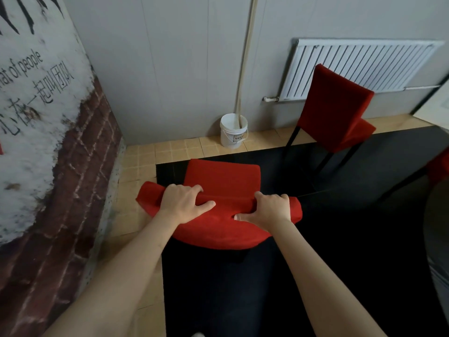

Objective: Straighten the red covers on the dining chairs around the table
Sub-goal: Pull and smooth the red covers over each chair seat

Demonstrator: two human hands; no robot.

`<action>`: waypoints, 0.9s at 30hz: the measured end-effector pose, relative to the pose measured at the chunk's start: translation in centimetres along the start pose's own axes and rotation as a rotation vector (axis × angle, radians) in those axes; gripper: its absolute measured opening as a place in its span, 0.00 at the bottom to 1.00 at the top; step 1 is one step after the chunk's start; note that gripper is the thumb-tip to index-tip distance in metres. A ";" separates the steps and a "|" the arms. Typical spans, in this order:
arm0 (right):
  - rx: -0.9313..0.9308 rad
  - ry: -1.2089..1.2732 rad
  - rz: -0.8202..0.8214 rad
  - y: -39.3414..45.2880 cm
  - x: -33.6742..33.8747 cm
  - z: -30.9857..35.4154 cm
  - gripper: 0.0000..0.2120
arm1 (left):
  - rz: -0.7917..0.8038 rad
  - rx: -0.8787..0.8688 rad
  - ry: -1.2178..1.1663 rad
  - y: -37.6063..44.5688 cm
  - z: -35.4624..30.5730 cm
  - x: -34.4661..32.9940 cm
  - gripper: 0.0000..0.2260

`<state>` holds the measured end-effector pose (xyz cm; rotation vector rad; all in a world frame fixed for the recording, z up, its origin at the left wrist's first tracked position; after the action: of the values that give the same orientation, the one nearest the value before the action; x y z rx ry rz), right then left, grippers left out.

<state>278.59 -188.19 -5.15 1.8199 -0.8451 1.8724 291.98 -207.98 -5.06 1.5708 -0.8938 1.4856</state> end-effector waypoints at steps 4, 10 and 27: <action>-0.035 0.039 0.020 -1.5 -0.1 1.2 0.39 | 0.019 0.001 0.026 -0.7 0.5 0.4 0.35; -0.038 0.031 0.015 -2.4 -0.2 1.8 0.38 | 0.014 0.039 0.034 -1.7 0.3 0.6 0.36; -0.199 -0.018 0.050 -9.9 -2.3 7.8 0.38 | 0.049 -0.149 0.015 -8.0 3.5 -0.6 0.34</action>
<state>291.12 -185.70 -6.20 1.7110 -1.0518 1.7348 300.64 -207.52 -6.27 1.4368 -1.0170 1.4280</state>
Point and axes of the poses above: each hand's wrist, its own y-axis towards the middle knuckle, its own x-axis out of the back of the hand, z = x × y, the point moved 2 cm from there along y, towards the middle knuckle, and after that the axes turned 7 degrees about x, right-handed, at the moved point
